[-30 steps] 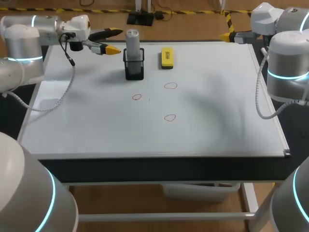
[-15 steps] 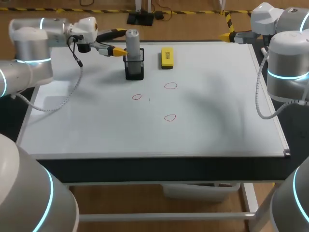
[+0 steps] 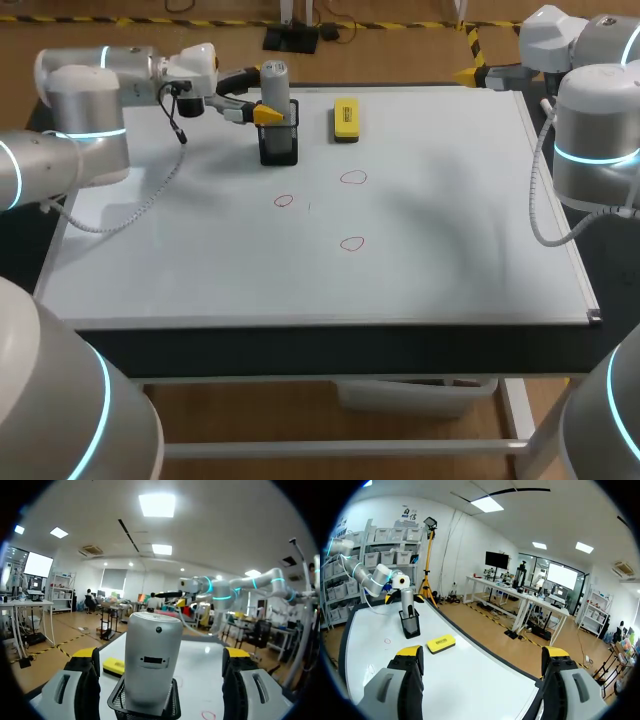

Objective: Pick up the inspection probe, press it on each red-marked spot on the whiteboard one by one, put down the probe, pick up the eraser, and wipe off all the red marks.

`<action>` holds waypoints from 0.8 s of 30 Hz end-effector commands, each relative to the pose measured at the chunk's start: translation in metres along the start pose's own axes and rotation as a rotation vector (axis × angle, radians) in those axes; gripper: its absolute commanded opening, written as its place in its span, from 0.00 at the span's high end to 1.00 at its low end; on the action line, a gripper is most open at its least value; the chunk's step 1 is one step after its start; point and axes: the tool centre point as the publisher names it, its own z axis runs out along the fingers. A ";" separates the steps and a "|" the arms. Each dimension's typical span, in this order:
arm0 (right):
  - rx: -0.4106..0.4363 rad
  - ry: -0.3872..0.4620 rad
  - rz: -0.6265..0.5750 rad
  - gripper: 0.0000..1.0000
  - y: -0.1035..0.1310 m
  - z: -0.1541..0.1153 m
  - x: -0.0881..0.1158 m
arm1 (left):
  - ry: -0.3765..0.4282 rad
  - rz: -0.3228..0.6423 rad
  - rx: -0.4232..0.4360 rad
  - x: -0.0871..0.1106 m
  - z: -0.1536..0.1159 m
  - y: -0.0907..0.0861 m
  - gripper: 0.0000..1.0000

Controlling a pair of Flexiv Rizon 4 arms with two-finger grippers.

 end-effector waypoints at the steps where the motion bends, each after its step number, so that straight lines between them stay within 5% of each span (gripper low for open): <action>1: 0.002 0.001 0.000 0.00 0.000 0.000 0.000 | -0.002 0.003 0.002 -0.003 0.005 0.001 0.00; 24: 0.002 0.001 0.000 0.00 0.000 0.000 0.000 | -0.016 -0.019 -0.005 -0.018 0.019 0.006 0.00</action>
